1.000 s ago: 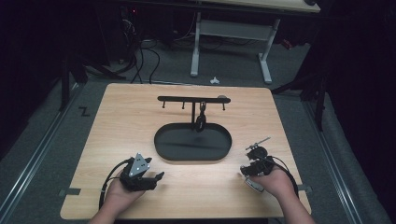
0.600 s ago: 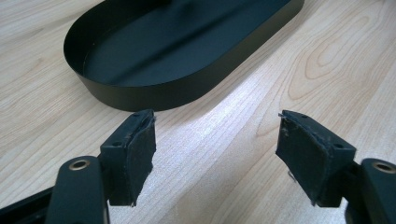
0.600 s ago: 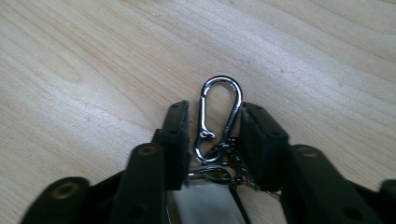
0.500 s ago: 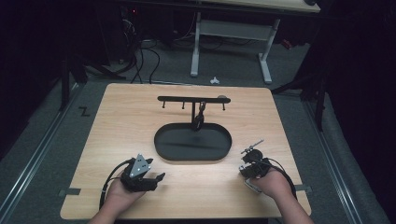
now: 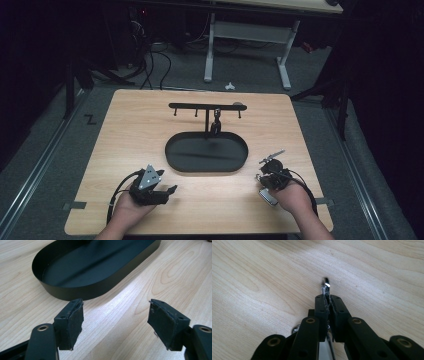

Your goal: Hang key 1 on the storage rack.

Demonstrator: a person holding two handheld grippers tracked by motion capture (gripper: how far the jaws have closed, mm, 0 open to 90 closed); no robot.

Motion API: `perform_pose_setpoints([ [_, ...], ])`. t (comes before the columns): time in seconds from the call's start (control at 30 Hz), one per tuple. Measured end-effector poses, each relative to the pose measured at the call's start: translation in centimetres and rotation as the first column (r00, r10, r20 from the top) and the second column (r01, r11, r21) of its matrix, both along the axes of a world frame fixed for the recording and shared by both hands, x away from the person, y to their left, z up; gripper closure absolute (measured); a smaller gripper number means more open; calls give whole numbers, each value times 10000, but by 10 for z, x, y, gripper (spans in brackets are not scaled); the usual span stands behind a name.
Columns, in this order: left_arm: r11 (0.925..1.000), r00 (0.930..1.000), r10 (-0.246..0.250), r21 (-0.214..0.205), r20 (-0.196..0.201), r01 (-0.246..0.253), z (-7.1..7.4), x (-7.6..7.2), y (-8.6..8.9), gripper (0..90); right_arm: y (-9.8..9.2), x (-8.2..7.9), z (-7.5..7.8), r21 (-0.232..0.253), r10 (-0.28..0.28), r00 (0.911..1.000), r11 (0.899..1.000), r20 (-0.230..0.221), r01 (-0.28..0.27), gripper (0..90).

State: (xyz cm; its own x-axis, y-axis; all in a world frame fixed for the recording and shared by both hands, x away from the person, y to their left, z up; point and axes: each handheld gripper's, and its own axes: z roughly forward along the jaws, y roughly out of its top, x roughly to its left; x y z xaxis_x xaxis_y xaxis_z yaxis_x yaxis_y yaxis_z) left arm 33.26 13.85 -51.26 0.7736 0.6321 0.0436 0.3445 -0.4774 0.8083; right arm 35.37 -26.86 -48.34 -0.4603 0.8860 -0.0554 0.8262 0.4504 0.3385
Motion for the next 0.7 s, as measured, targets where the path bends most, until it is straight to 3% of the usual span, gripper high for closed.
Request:
perform_pose_setpoints([
  [0.1, 10000, 10000, -28, -5, 49, 28, 2, -1, 2, 289, 0, 3, -1, -4, -28, 9998, 10000, -210, 28, 850],
  [0.3, 9999, 9999, -65, 82, 140, 64, 1, 0, 1, 290, 4, 5, -7, -456, -22, 9982, 9990, -604, -6, 837],
  [0.47, 10000, 9999, -60, 55, 86, 60, 1, 0, 2, 290, 0, 8, -8, -122, 255, 9971, 9996, -716, -264, 859],
  [0.7, 10000, 10000, -7, 5, 56, 7, 1, 1, 2, 290, -3, 11, -6, 211, -81, 9939, 9997, -1097, 105, 862],
])
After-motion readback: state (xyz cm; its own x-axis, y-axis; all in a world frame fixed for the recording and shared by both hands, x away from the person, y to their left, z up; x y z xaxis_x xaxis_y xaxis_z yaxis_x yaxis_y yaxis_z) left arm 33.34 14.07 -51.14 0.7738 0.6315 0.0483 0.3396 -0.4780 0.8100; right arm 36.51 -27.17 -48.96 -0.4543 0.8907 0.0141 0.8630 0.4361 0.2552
